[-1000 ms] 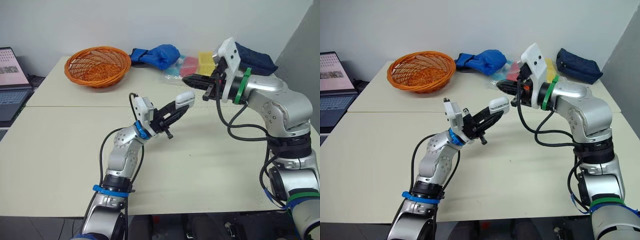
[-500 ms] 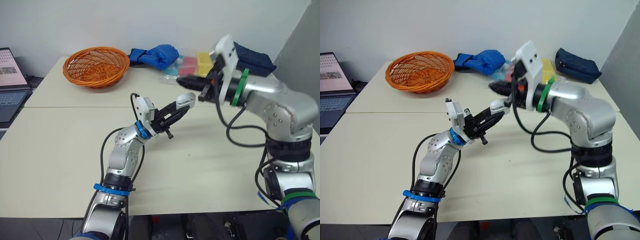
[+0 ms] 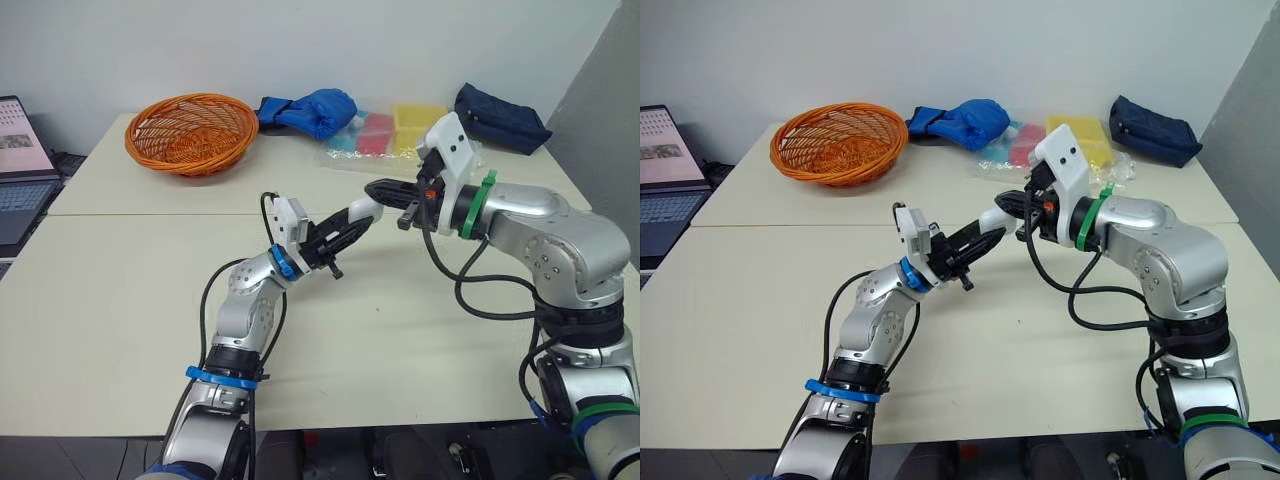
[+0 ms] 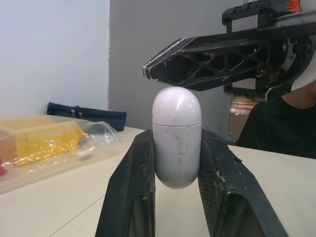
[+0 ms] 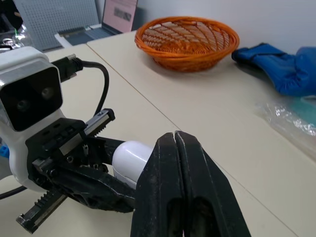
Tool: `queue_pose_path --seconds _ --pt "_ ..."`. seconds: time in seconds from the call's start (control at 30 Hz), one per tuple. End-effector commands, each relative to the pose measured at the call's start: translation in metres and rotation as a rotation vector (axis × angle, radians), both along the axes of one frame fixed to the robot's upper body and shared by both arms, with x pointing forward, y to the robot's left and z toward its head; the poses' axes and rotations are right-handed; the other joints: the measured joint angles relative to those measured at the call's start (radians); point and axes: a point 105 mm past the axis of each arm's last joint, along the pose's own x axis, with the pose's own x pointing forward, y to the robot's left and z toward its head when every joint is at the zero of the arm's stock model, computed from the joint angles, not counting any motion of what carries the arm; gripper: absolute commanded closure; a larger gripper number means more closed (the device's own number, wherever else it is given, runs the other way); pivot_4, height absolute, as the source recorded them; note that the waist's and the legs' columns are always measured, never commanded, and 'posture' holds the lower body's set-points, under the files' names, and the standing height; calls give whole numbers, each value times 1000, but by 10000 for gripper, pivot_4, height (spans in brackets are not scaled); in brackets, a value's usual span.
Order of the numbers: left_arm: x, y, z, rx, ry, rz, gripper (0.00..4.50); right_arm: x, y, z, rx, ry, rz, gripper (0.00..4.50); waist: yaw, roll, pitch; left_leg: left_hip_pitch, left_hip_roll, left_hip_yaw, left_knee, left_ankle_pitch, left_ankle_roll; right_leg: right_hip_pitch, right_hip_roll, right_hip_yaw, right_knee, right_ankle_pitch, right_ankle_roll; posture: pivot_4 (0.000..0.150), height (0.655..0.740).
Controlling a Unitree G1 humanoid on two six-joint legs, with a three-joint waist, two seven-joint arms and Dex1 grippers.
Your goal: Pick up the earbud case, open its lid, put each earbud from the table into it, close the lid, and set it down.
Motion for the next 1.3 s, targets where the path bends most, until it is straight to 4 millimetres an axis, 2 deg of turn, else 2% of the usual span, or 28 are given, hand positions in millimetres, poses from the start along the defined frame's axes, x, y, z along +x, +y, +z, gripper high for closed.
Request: queue_pose_path --seconds 0.03,0.1,0.2,0.3,0.37,0.43,0.53,0.63,0.7,0.87,1.0,1.13,1.2,1.27,1.3 --pt "3 6 14 24 77 -54 37293 -15 -18 15 45 -114 41 36308 2 0 0 0 0 0 0 0 0 0 0 0 0 0 0 1500 7400" --pt "5 13 1 97 265 -95 37293 -26 -29 -4 19 -55 75 28551 1 0 0 0 0 0 0 0 0 0 0 0 -1 0 0 1500 7400" --pt "2 18 -9 153 430 -129 37293 -33 -37 -14 21 -26 93 18168 -5 0 0 0 0 0 -1 0 0 0 0 0 -1 0 0 1500 7400" --pt "0 31 -18 188 604 -153 37293 -38 -43 -42 -66 -26 111 7335 -6 0 0 1 0 -1 0 0 0 0 0 -1 0 0 0 1500 7400" --pt "3 34 -33 225 741 -100 37293 -43 -47 -69 -169 -48 146 456 -5 0 0 2 0 -1 -1 0 0 0 1 0 1 0 0 1500 7400" --pt "3 34 -44 222 880 -72 37293 -48 -46 -86 -208 -38 177 456 -4 0 0 4 0 -1 -1 0 0 3 1 -1 0 0 0 1500 7400" --pt "4 35 -50 215 961 -35 37293 -47 -44 -90 -177 -17 181 456 -7 0 0 5 0 0 0 0 0 2 1 2 1 0 1 1500 7400" --pt "4 44 -76 231 1142 65 37293 -50 -38 -101 -180 5 202 456 -5 0 0 5 0 0 0 0 0 3 0 1 1 1 1 1500 7400" --pt "-1 45 -84 243 1213 65 37293 -52 -37 -106 -182 27 219 456 -5 0 0 6 0 -1 0 0 0 3 1 1 2 1 1 1500 7400" --pt "-3 51 -87 219 1267 107 37293 -49 -36 -106 -190 10 211 456 -6 0 0 6 0 0 0 0 0 3 1 2 1 0 1 1500 7400" --pt "-4 64 -95 202 1293 169 24106 -46 -35 -105 -185 4 213 0 -7 0 0 7 0 0 0 0 0 3 1 2 3 1 1 1500 7400" --pt "1 81 -88 173 1270 227 11365 -42 -38 -104 -195 -5 213 0 -7 0 0 8 0 0 0 0 0 3 1 2 4 1 1 1500 7400" --pt "0 96 -86 159 1262 256 5364 -38 -44 -105 -209 -4 205 0 -8 0 -1 8 0 0 0 0 0 3 1 2 4 1 1 1500 7400" --pt "-1 125 -84 160 1201 327 309 -33 -53 -107 -221 10 179 0 -18 0 -1 10 0 1 0 0 0 3 1 3 5 1 1 1500 7400" --pt "-2 134 -83 168 1165 342 309 -31 -55 -108 -219 14 172 0 -26 0 -1 11 0 1 0 0 0 3 1 5 6 1 0 1500 7400"
